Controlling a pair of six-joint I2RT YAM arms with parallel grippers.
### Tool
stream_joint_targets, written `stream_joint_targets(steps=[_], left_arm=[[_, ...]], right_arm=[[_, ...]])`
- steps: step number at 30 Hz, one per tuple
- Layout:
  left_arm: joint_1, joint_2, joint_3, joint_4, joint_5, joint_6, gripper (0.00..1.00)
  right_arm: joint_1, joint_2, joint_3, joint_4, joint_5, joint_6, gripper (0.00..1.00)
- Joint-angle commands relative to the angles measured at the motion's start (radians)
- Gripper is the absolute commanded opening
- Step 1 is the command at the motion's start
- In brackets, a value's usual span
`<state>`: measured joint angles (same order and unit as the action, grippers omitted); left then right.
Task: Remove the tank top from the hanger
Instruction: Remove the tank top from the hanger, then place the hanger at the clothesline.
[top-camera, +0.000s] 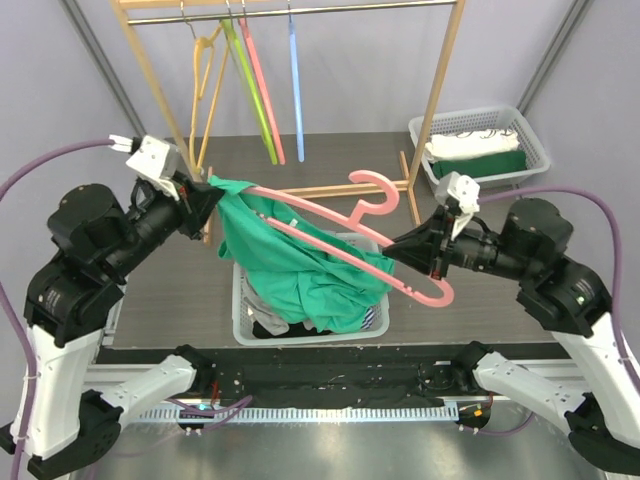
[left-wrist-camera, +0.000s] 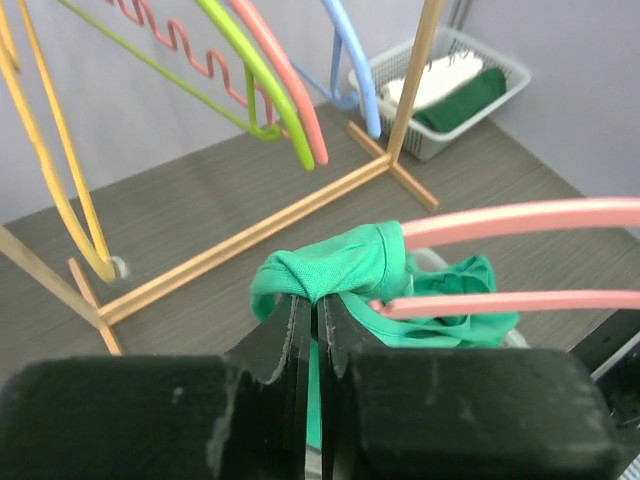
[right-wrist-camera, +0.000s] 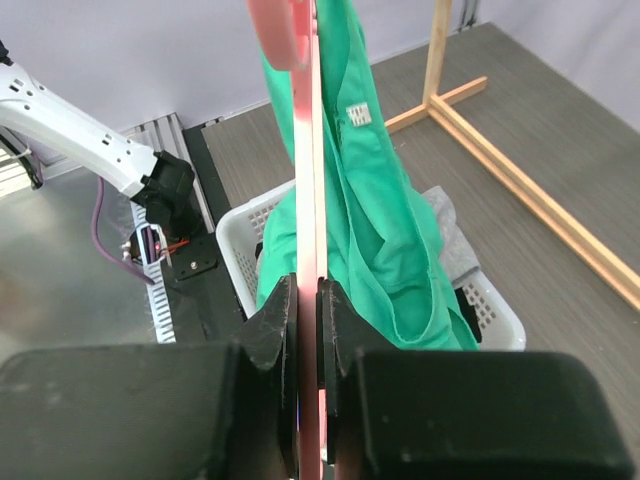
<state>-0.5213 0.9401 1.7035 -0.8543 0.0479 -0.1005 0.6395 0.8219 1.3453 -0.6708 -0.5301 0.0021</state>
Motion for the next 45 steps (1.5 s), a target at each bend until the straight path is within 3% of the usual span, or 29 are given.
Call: stream_joint_targets(steps=[1,7,16,19,23,27,33,35,39,45], left_arm=[[0.006,0.002,-0.1,-0.032,-0.002,0.056,0.04],[0.003,0.005,-0.217,-0.029,0.029,0.062,0.03],[-0.072,0.081,-0.301,-0.065,0.049,0.09,0.02],[-0.152,0.097,-0.32,-0.066,0.026,0.128,0.01],[-0.265,0.15,-0.272,-0.089,-0.006,0.182,0.01],[-0.35,0.213,-0.28,-0.068,-0.037,0.228,0.01],[-0.448,0.284,-0.383,-0.003,-0.169,0.259,0.03],[-0.465,0.374,-0.366,-0.047,-0.242,0.271,0.02],[-0.465,0.474,-0.338,-0.106,-0.24,0.285,0.01],[-0.467,0.445,-0.539,0.029,-0.183,0.298,0.01]], right_arm=[[-0.001,-0.055,0.103,-0.094,0.048,-0.04,0.01],[-0.001,-0.099,0.182,-0.214,0.074,-0.051,0.01],[-0.001,-0.132,0.238,-0.216,0.166,-0.037,0.01],[-0.001,-0.125,0.265,-0.201,0.295,-0.011,0.01],[-0.001,-0.078,0.321,-0.214,0.597,0.068,0.01],[-0.001,-0.015,0.368,-0.28,0.758,0.151,0.01],[-0.001,0.092,0.385,-0.358,0.881,0.213,0.01],[-0.001,0.118,0.39,-0.366,0.907,0.228,0.01],[-0.001,0.164,0.37,-0.348,0.987,0.236,0.01],[-0.003,0.276,0.4,-0.339,1.022,0.222,0.01]])
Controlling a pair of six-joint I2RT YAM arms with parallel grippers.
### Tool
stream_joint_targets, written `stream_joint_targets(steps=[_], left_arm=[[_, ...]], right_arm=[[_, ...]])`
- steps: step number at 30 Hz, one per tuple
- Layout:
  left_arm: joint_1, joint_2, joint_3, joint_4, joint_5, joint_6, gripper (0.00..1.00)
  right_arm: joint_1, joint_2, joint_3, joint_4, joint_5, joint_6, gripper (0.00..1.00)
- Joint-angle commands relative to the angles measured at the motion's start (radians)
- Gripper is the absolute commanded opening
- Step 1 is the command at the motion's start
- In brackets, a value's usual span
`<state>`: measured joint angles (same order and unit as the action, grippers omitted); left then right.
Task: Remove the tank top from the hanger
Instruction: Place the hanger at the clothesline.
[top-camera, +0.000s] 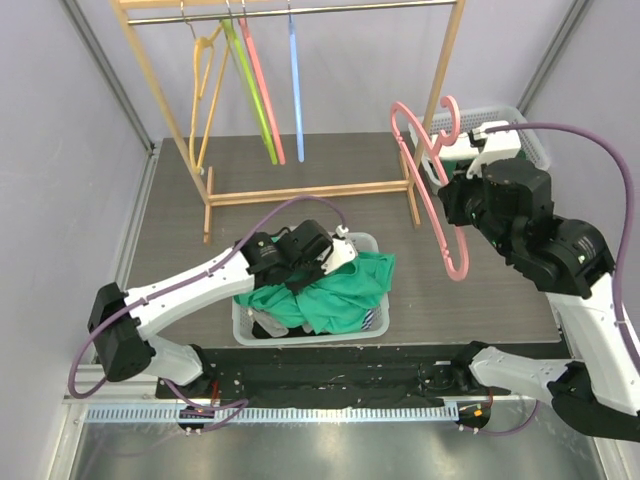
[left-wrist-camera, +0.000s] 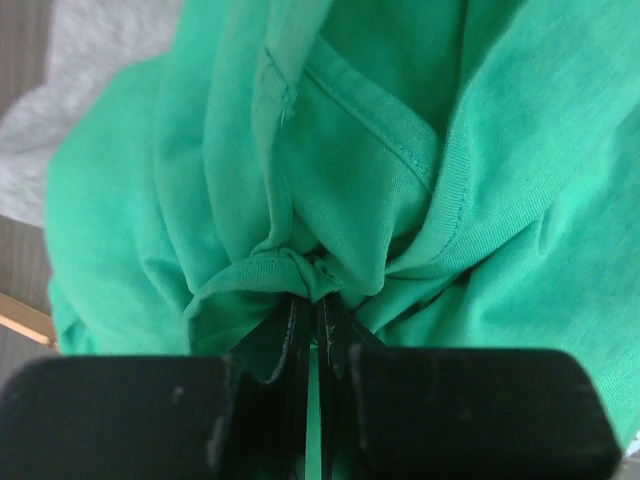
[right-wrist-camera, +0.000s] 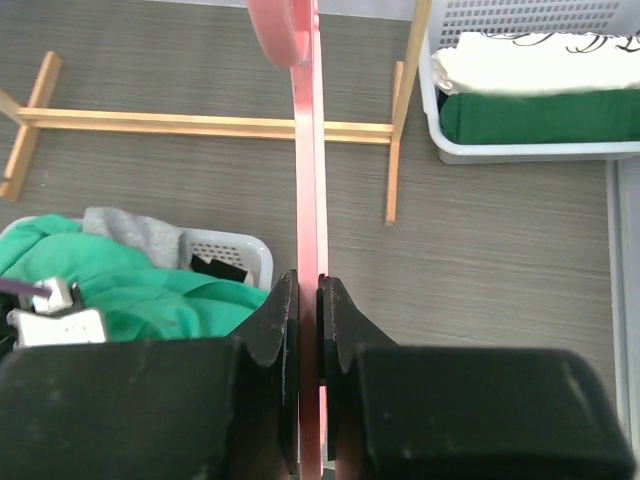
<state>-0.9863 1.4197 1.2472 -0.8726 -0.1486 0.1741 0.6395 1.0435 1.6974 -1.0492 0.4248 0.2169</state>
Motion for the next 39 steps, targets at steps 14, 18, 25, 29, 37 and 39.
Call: stream_joint_targets(steps=[14,18,25,29,37,39], left_arm=[[-0.008,0.005,-0.279,0.067,0.08,0.021,0.67],[-0.008,0.007,-0.172,-0.017,0.067,0.028,1.0],[-0.006,0.143,0.231,-0.444,0.069,0.005,1.0],[-0.006,0.222,0.395,-0.667,0.235,0.045,1.0],[-0.008,0.025,0.638,-0.551,0.095,-0.001,1.0],[-0.008,0.028,0.691,-0.603,0.066,-0.004,1.0]], right_arm=[[-0.032,0.248,0.337,0.037,-0.023,-0.031,0.01],[-0.034,0.279,0.396,0.017,-0.035,-0.05,0.01],[-0.034,0.34,0.505,0.023,-0.029,-0.111,0.01],[-0.034,0.391,0.536,0.052,-0.052,-0.122,0.01],[-0.034,0.503,0.619,0.08,-0.095,-0.119,0.01],[-0.035,0.512,0.631,0.084,-0.1,-0.125,0.01]])
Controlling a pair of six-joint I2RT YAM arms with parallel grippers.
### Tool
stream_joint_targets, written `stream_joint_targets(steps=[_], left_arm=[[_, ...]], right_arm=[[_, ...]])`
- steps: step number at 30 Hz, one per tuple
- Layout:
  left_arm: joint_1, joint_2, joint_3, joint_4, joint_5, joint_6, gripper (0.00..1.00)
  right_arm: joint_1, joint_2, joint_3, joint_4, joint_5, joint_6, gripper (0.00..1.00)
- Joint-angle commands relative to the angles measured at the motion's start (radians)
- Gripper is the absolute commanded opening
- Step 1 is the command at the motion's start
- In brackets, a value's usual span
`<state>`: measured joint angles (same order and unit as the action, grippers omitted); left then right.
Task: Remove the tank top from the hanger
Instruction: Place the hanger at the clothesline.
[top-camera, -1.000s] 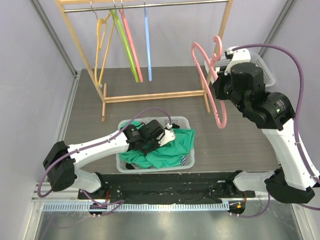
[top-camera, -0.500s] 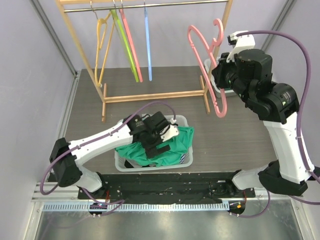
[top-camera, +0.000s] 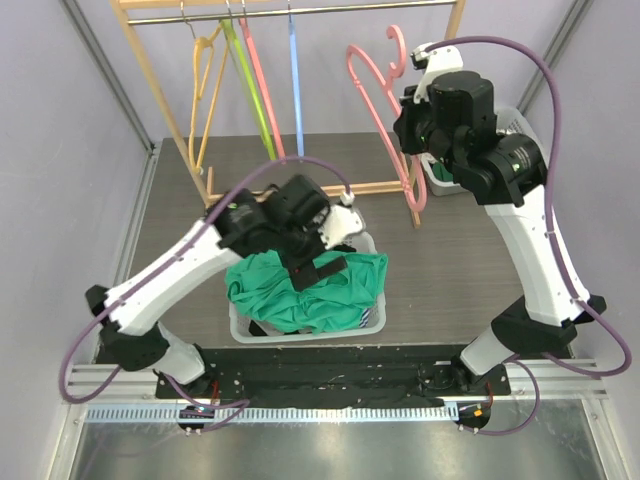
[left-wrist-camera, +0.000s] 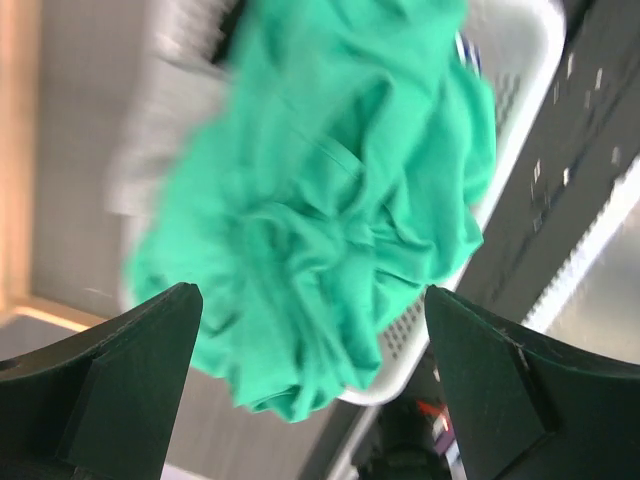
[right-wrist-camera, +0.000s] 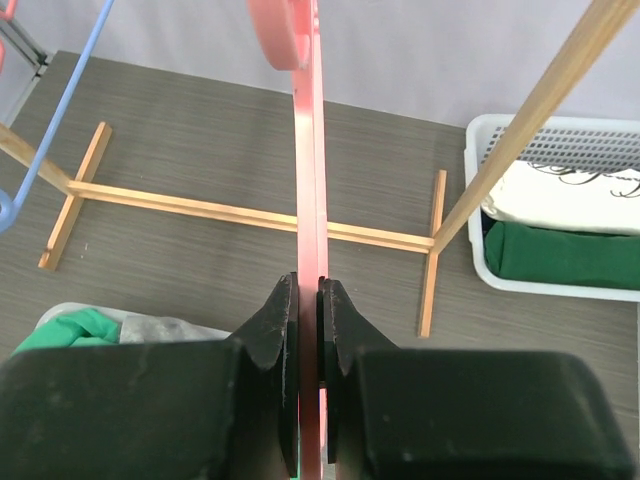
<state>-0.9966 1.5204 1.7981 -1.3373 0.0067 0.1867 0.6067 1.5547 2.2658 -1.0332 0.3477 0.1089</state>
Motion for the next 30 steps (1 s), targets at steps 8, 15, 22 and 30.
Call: stream_joint_targets(steps=[8,15,22,30], left_arm=[[0.003,-0.075,0.436,-0.185,-0.166,-0.018,1.0],[0.004,-0.217,0.402,-0.171,-0.068,-0.01,1.0],[0.027,-0.233,0.53,-0.092,-0.22,0.042,1.0],[0.041,-0.281,0.58,-0.042,-0.35,0.134,1.0]], right_arm=[[-0.004,0.007,0.063,0.074,-0.036,-0.015,0.01],[-0.041,0.05,0.096,0.101,-0.068,-0.02,0.01],[-0.125,0.166,0.231,0.13,-0.179,0.015,0.01],[-0.205,0.228,0.291,0.2,-0.305,0.054,0.01]])
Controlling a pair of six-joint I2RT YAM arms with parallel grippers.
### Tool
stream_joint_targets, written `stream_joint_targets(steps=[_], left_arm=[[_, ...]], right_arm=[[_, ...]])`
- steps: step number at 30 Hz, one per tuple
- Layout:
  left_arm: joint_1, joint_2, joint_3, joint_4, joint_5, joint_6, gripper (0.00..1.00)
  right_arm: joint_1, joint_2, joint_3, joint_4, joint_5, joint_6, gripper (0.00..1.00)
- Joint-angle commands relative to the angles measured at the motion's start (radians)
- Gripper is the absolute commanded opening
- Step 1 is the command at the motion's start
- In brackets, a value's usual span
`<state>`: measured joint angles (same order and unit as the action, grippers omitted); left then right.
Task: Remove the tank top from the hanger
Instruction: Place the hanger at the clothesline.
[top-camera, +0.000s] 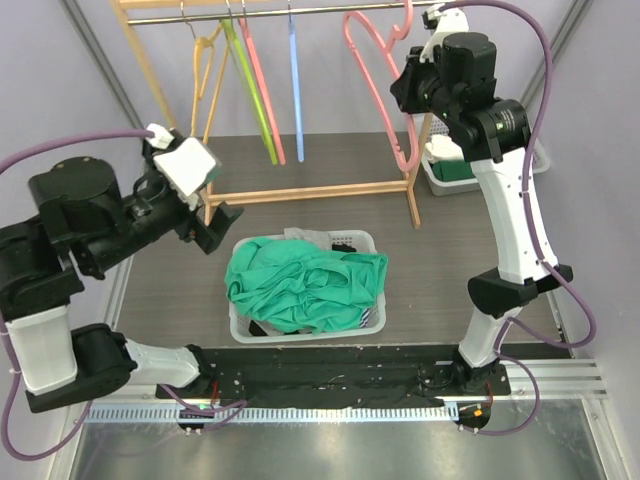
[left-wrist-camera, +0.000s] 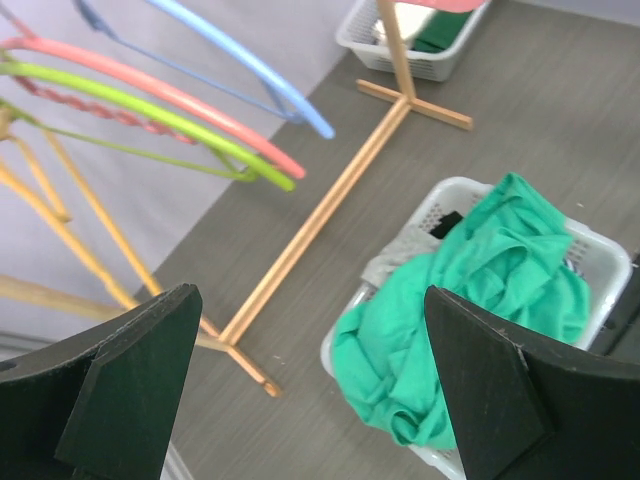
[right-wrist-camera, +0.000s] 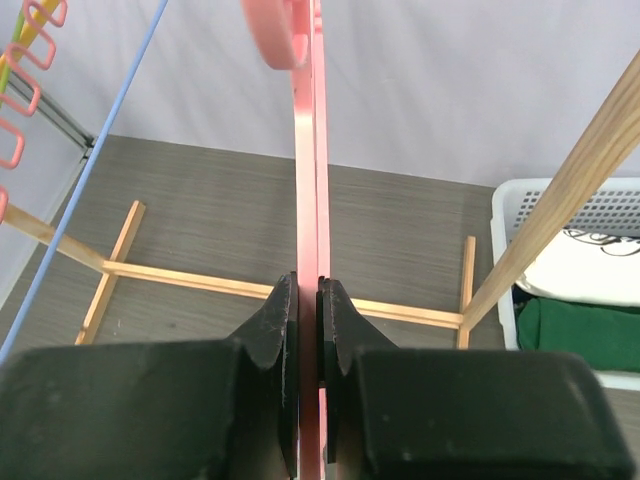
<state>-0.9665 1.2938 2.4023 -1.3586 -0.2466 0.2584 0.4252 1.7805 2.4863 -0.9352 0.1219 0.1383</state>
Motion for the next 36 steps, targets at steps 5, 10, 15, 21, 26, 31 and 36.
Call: stream_joint_targets(steps=[5,10,15,21,26,31,36], left_arm=[[0.043,-0.102,-0.121,-0.037,-0.102,0.067,1.0],[0.081,-0.131,-0.141,-0.045,-0.076,0.062,1.0],[0.103,-0.14,-0.155,-0.057,-0.06,0.058,1.0],[0.13,-0.139,-0.144,-0.062,-0.04,0.047,1.0],[0.163,-0.137,-0.129,-0.066,-0.003,0.035,1.0],[0.187,-0.139,-0.123,-0.07,0.021,0.028,1.0],[0.196,-0.136,-0.117,-0.068,0.036,0.025,1.0]], right_arm=[[-0.048,0.019,0.06,0.141,-0.142,0.043,0.01],[-0.06,0.025,0.06,0.165,-0.205,0.053,0.01],[-0.088,0.023,0.066,0.187,-0.245,0.06,0.01],[-0.135,0.048,0.071,0.2,-0.3,0.087,0.01],[-0.187,0.085,0.083,0.228,-0.375,0.13,0.01],[-0.217,0.109,0.085,0.245,-0.456,0.17,0.01],[-0.22,0.106,0.06,0.248,-0.484,0.172,0.01]])
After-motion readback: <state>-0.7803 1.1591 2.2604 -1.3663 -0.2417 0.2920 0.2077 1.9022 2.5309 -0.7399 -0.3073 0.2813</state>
